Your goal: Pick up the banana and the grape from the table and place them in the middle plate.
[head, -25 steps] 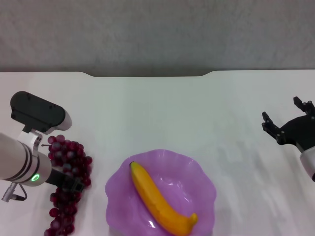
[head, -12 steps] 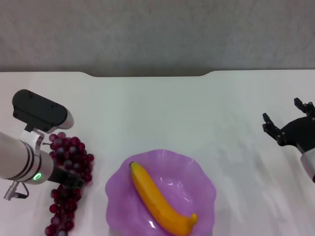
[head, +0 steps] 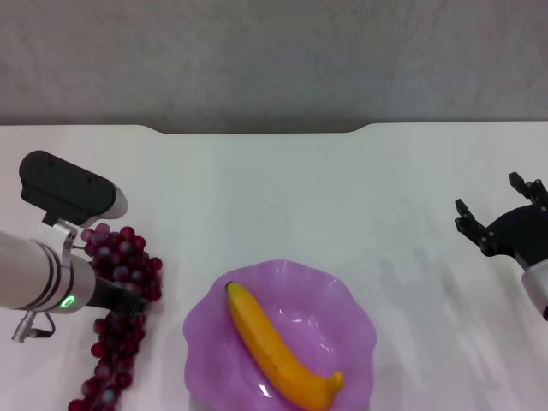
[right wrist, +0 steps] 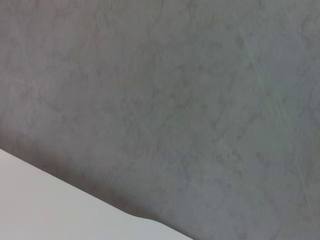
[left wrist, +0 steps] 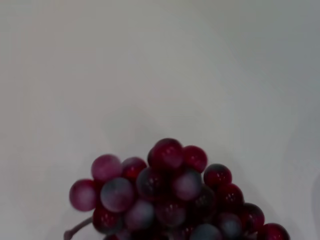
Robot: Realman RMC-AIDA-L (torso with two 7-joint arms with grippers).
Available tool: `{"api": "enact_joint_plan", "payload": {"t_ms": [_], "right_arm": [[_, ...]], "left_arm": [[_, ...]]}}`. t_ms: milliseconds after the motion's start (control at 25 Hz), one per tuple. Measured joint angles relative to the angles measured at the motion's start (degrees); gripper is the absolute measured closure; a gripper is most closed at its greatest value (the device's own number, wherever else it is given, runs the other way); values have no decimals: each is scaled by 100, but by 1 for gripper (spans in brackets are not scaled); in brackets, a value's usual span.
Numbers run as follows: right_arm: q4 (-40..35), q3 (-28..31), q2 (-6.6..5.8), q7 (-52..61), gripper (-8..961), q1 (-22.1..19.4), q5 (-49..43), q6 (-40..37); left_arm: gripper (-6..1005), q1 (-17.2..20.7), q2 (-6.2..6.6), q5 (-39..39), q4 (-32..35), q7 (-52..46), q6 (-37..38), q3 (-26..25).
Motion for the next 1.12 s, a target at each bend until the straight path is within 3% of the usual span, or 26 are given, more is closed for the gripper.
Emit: {"api": "enact_joint_plan", "payload": {"t_ms": [800, 1120], "right_arm": [[7, 0, 7, 25, 72, -9, -20, 20], [5, 0, 3, 28, 72, -11, -14, 18]], "left_arm": [[613, 78, -4, -38, -80, -93, 724, 217], [621, 275, -1, -126, -35, -125, 1309, 206]]}}
